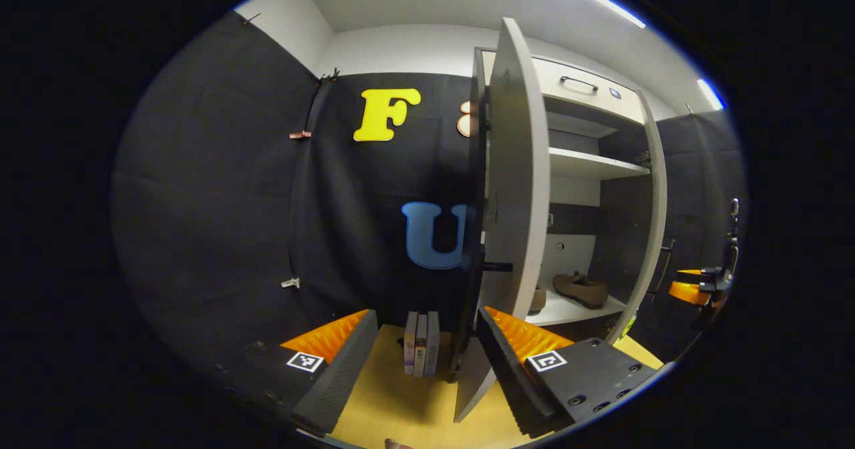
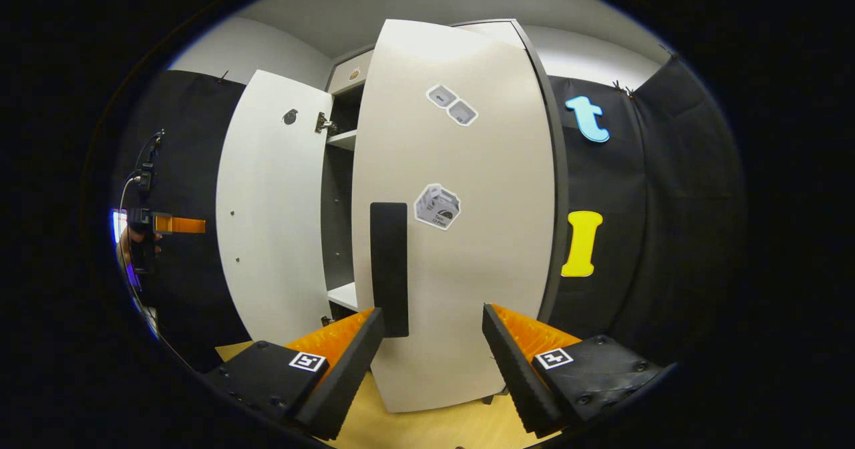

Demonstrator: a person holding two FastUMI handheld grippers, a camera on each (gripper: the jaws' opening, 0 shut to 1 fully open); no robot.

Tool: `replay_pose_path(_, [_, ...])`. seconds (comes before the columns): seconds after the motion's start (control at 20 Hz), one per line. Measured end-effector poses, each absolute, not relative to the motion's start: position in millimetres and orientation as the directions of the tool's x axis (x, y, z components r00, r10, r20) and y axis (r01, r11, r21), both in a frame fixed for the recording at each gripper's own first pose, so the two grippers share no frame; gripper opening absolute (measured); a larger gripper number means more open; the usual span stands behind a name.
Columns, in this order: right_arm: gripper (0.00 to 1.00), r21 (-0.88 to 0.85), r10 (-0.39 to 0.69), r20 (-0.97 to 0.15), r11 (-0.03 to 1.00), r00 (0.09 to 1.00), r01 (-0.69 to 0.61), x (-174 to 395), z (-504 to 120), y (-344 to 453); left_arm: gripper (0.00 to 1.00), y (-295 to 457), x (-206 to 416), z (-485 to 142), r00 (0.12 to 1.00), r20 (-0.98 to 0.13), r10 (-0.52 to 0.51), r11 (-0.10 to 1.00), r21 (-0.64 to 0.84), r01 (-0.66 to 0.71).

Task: Grab one shoe with the right hand and put it into the shoe cabinet, grab the other shoe with the left hand and put it into the shoe cabinet; then close the right door with the right hand and the left door with the left hand.

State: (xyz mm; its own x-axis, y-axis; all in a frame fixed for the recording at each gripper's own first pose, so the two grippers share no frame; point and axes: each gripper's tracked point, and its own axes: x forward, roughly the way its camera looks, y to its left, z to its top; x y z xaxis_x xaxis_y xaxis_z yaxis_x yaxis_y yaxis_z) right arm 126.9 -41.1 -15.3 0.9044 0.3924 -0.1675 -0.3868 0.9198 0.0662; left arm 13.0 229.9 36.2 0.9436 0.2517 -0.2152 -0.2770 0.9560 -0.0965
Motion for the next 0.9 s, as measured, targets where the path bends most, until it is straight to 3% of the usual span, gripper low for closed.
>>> replay_pose_path(0.4, [0.98,0.023,0.307,-0.209,0.951,0.928,-0.31,104,-21,-53,0.95,221,49,12,0.973,-0.207,0.104,0.973,-0.18,-0.142])
replay_pose_path(0.9, [0.98,0.036,0.342,-0.21,0.939,0.916,-0.342,113,-26,-43,0.95,189,59,13,0.978,-0.194,0.074,0.987,-0.126,-0.1])
